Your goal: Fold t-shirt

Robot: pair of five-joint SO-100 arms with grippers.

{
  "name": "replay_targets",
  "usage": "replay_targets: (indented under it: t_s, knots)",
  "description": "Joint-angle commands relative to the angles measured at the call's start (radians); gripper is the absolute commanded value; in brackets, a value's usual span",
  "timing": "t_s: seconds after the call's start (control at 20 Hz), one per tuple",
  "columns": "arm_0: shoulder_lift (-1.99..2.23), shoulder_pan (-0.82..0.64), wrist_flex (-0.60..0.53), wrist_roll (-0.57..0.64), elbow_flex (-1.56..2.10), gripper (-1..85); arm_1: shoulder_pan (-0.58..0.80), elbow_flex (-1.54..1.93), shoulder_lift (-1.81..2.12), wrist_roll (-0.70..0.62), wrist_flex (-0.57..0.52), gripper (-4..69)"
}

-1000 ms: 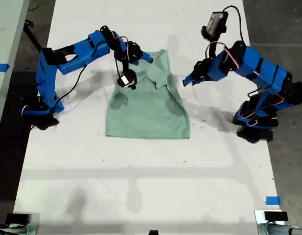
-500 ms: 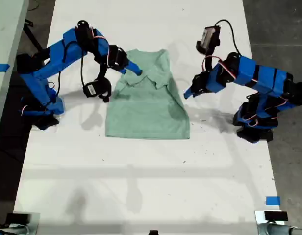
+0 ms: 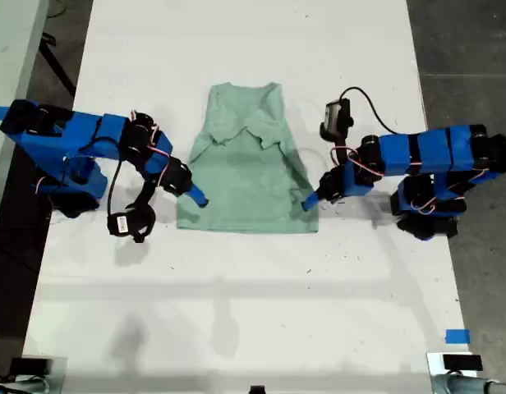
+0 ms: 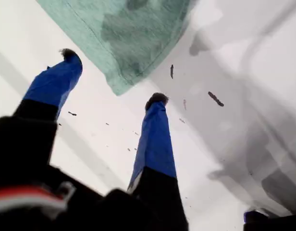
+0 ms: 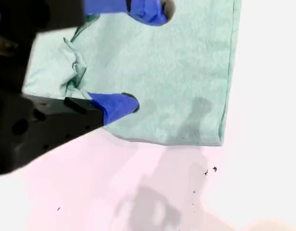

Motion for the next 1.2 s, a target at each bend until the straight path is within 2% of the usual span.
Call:
replay_targets:
  t_s: [0.0,0.25,0.5,0.6,0.65,0.8,0.85,0.95,1.15]
  knots:
    - [0.084,0.029,-0.041,-0.029,0.038,30.3,-0.023,0.014,0.018,0.021,-0.055,31.7]
    - [0.167,0.006,-0.106,-0.041,0.149,29.8,-0.043,0.018,-0.04,0.043,-0.129,30.8]
    - [0.164,-0.006,-0.112,-0.031,0.16,29.4,-0.061,-0.006,-0.25,0.046,-0.249,30.3]
    - [0.163,-0.006,-0.112,-0.034,0.169,29.3,-0.066,-0.018,-0.316,0.051,-0.275,27.9]
    - [0.163,-0.005,-0.112,-0.034,0.172,29.2,-0.066,-0.021,-0.334,0.054,-0.279,25.1]
    - [0.163,0.0,-0.115,-0.035,0.179,29.2,-0.061,-0.021,-0.333,0.055,-0.288,1.5]
    - [0.163,0.0,-0.115,-0.035,0.181,29.2,-0.061,-0.026,-0.319,0.049,-0.288,-0.1]
    - [0.164,0.002,-0.115,-0.034,0.181,29.0,-0.061,-0.063,-0.272,0.043,-0.235,-0.8]
    - [0.164,0.002,-0.117,-0.031,0.183,29.0,-0.055,-0.267,-0.225,0.006,-0.002,-1.1]
